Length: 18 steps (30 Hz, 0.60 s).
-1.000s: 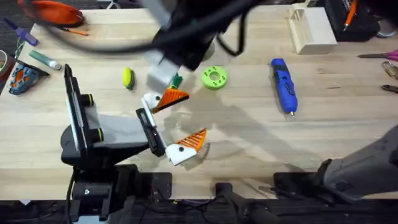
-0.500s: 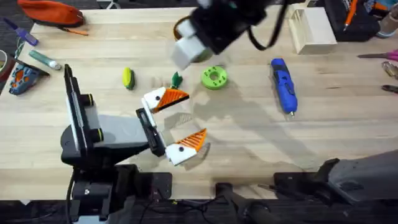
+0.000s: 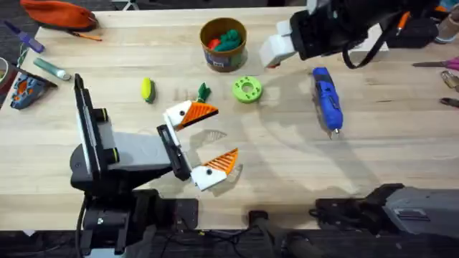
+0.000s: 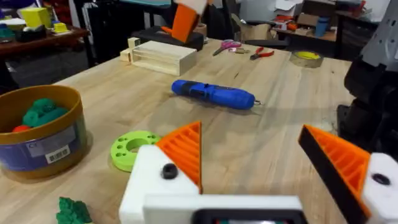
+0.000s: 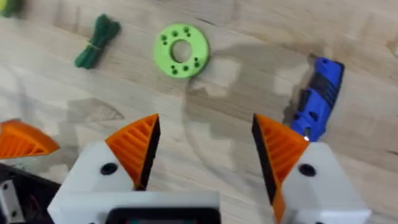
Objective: Pick up the gripper from the table and insert it into the empty holder that is missing its gripper. Then pick up a screw, insert it into the mounting hole, and use the screwdriver to tighten it. Finally, clean up the table by picking up the vegetable and placing it into the bucket.
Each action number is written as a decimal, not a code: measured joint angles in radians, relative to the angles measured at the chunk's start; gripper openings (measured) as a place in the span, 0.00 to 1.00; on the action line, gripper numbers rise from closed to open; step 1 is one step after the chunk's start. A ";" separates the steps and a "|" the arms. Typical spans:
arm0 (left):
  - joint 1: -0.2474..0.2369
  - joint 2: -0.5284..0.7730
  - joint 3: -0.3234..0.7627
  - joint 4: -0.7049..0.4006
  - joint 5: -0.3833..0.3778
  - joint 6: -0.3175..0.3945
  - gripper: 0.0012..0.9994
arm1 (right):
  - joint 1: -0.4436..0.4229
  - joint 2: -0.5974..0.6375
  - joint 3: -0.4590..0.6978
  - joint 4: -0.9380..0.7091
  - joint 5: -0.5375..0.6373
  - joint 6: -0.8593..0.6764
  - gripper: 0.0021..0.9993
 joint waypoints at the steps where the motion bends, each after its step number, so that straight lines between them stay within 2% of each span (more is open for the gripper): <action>1: 0.000 0.000 0.000 0.000 0.000 0.000 0.99 | -0.013 0.000 -0.005 0.000 0.006 0.005 0.86; 12: 0.000 0.000 0.000 0.000 0.000 0.000 0.99 | -0.222 0.000 -0.034 0.002 0.029 0.023 0.86; 18: 0.000 0.000 0.000 0.000 0.000 0.000 0.99 | -0.293 0.000 -0.034 0.000 0.032 0.024 0.86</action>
